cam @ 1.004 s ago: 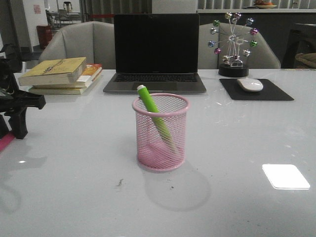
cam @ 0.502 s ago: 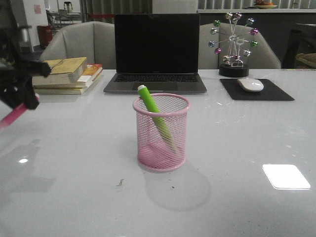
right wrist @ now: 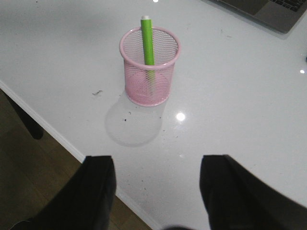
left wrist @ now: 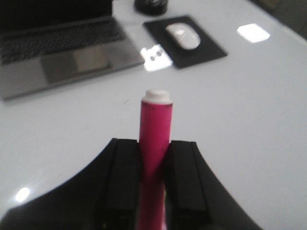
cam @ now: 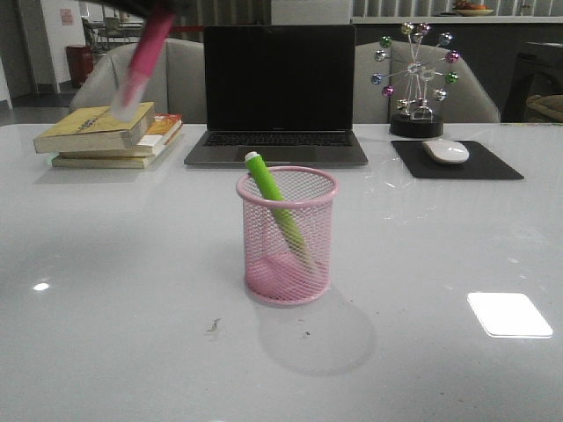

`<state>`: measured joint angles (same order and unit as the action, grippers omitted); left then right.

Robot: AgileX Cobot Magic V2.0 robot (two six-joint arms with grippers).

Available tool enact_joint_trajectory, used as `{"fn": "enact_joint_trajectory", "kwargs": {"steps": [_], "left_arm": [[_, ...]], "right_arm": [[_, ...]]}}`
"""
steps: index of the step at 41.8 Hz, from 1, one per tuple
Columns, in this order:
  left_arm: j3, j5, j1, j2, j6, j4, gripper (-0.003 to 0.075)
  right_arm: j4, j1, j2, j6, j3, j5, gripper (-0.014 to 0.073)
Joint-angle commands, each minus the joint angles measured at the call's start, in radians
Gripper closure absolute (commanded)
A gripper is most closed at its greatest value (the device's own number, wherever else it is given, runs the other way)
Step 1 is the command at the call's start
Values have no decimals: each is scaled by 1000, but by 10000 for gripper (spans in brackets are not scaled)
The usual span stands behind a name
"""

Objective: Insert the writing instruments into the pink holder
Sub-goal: 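Lift the pink marker over the pink holder and release it inside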

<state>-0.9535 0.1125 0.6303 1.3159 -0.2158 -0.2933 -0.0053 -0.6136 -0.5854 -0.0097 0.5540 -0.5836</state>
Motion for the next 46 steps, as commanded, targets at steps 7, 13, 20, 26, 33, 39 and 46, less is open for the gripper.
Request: {"fn": "enact_joint_trajectory", "kwargs": {"steps": [7, 13, 20, 26, 33, 39, 46], "left_arm": [[106, -633, 218, 7, 14, -18, 627], [107, -788, 270, 106, 14, -18, 627], [107, -940, 281, 234, 16, -18, 627], [104, -970, 281, 329, 18, -18, 627], [104, -1010, 281, 421, 18, -18, 627], [104, -1016, 281, 463, 18, -20, 584], [104, -1016, 281, 477, 18, -20, 393]], "right_arm": [[-13, 1, 1, -9, 28, 71, 94], [-13, 1, 1, -9, 28, 71, 94], [-13, 1, 1, -9, 28, 71, 94], [-13, 1, 1, -9, 28, 71, 94], [-13, 1, 1, -9, 28, 71, 94], [-13, 1, 1, -9, 28, 71, 94], [-13, 1, 1, -9, 28, 71, 94]]}}
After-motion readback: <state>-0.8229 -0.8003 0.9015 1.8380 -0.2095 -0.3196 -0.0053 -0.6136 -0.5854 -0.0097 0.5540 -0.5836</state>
